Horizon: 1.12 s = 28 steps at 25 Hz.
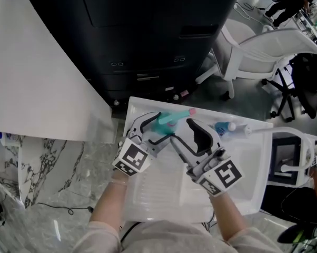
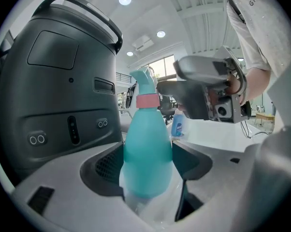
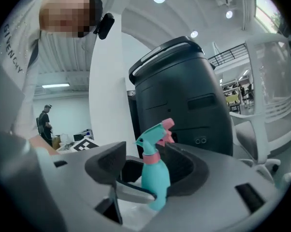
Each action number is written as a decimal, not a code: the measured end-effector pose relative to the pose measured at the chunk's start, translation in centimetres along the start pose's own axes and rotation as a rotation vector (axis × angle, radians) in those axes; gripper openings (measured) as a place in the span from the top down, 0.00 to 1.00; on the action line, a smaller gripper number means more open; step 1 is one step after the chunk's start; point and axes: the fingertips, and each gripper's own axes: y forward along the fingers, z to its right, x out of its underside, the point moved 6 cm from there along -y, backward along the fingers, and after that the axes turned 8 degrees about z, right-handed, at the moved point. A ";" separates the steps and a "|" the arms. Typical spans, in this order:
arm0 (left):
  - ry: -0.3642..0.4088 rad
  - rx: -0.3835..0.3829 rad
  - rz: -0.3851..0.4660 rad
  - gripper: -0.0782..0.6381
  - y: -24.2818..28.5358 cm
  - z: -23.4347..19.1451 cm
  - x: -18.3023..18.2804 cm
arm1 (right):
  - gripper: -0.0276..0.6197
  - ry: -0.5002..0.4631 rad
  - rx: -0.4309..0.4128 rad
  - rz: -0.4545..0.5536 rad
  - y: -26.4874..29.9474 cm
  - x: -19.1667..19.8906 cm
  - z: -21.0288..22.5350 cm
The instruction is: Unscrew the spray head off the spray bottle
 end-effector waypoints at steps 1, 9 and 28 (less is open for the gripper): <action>0.000 -0.001 0.000 0.45 0.0 0.0 0.0 | 0.53 0.014 -0.016 -0.004 0.5 0.0 -0.4; 0.002 -0.003 -0.003 0.45 0.0 0.0 0.0 | 0.47 -0.034 0.000 -0.052 3.4 0.1 -1.4; -0.002 -0.009 0.000 0.45 0.0 0.1 0.0 | 0.69 0.038 0.166 -0.020 -0.7 0.0 2.8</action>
